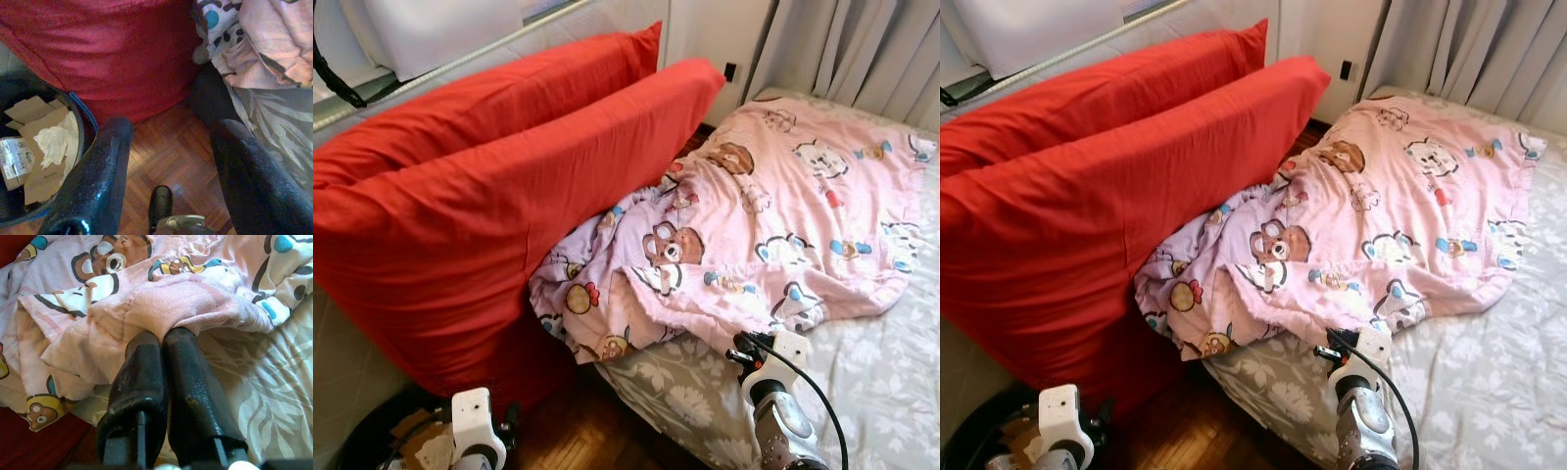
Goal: Clean up the room
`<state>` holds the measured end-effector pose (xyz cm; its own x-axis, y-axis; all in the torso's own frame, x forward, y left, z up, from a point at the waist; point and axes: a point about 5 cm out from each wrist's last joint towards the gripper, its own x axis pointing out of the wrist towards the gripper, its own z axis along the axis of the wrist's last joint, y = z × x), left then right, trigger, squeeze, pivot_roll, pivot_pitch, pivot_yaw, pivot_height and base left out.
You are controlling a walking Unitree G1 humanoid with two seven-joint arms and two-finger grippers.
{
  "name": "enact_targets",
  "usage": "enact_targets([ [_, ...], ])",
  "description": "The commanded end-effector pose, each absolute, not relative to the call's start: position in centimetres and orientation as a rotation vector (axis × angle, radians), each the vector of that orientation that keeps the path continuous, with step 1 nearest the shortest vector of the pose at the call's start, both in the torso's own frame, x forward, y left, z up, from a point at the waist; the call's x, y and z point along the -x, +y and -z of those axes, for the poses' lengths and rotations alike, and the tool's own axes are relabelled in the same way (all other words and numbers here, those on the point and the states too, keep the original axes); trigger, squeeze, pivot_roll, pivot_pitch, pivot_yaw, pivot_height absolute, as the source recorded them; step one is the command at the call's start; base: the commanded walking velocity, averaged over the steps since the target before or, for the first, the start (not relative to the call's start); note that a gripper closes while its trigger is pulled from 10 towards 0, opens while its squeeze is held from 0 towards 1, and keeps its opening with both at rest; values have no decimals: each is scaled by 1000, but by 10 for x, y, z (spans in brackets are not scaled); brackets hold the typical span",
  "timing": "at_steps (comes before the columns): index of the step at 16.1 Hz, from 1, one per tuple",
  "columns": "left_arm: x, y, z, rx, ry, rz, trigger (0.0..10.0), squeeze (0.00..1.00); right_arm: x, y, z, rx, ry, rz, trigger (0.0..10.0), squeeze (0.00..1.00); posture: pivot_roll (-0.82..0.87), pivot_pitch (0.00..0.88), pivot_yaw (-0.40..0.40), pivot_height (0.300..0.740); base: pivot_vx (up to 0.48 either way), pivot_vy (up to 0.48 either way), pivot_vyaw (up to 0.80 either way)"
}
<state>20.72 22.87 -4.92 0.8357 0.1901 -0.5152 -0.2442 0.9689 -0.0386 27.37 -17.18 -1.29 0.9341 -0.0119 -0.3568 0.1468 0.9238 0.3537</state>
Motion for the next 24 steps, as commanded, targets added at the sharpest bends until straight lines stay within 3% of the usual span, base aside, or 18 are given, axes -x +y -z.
enact_targets([
  [1,-196,234,57,89,602,-240,10000,0,-270,-173,17,-387,379,100,10000,0,93,72,-12,740,0,0,0],
  [15,-144,259,78,97,797,-284,10000,0,-269,-183,16,-368,363,166,10000,0,99,121,3,740,0,0,0],
  [24,-159,218,84,103,810,-233,10000,0,-270,-186,14,-334,342,190,10000,0,102,133,3,740,0,0,0],
])
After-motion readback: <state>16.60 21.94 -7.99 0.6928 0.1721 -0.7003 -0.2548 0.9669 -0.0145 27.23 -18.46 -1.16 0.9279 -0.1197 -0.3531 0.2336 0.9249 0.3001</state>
